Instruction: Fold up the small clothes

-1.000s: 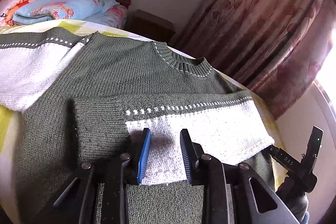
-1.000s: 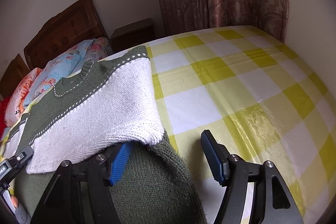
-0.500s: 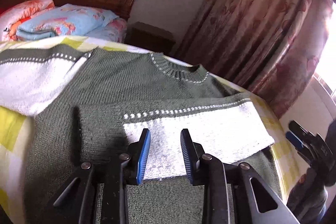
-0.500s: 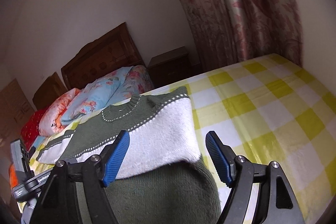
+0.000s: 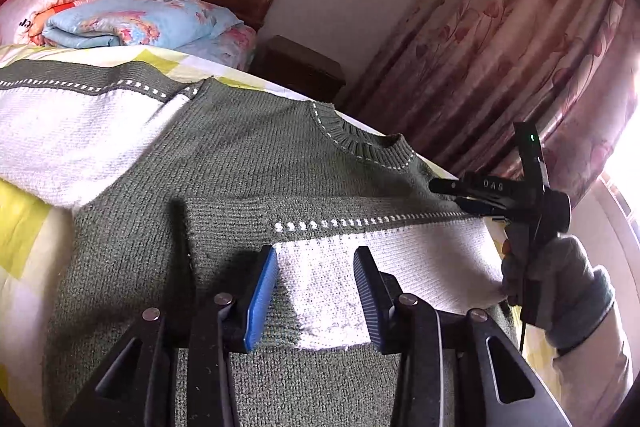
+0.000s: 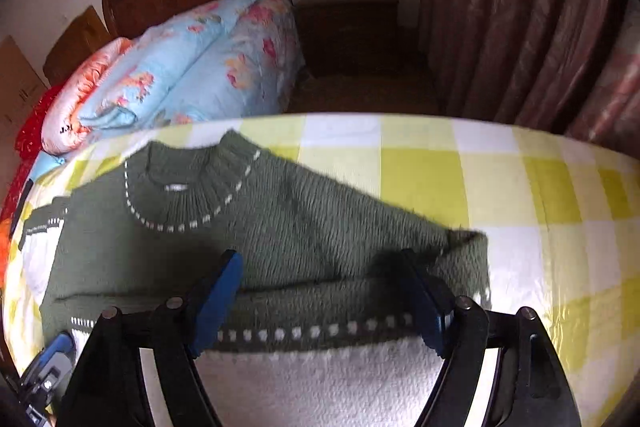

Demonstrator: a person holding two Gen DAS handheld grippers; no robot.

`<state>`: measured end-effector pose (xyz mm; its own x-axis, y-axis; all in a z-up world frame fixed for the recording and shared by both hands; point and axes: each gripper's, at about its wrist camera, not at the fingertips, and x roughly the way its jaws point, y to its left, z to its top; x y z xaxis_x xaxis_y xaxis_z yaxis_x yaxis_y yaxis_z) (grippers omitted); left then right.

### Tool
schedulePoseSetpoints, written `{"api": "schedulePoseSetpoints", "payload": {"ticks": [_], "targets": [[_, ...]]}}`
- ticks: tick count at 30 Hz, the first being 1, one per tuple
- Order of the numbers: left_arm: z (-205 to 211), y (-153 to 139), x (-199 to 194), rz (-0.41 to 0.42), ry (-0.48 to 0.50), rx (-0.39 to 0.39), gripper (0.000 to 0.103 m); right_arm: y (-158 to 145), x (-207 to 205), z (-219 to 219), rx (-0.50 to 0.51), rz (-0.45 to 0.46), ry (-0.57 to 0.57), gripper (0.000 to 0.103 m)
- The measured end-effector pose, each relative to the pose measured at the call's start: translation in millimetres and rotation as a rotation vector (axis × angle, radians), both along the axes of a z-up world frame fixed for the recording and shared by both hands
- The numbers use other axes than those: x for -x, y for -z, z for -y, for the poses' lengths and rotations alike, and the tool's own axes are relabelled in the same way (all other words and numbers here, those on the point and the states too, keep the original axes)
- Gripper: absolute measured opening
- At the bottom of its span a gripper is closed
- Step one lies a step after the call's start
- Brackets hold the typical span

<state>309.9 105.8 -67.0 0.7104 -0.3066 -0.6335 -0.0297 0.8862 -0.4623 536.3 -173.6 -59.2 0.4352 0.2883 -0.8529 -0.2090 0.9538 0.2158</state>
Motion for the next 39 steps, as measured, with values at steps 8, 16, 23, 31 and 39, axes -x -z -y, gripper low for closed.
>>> {"api": "schedulePoseSetpoints", "payload": {"ticks": [8,16,23,31,39], "targets": [[-0.7,1.1,-1.7,-0.001,0.004,0.002,0.040,0.8,-14.8,14.9,-0.106,-0.047,0.068,0.103],[1.1,1.8,-2.2,0.000,0.002,-0.005,0.040,-17.4,-6.4,-18.2,-0.094,-0.041,0.052,0.103],[1.0,2.2,-2.8,0.001,0.004,-0.005,0.040,-0.1,-25.0,-33.1,0.073,0.016,0.047,0.103],[0.6,2.4,-2.4,0.002,0.004,-0.006,0.040,-15.9,-17.4,-16.3,-0.117,0.002,0.090,0.103],[0.4,1.9,-1.9,0.002,0.003,-0.005,0.040,-6.3,-37.5,-26.0,-0.073,-0.010,0.035,0.103]]}}
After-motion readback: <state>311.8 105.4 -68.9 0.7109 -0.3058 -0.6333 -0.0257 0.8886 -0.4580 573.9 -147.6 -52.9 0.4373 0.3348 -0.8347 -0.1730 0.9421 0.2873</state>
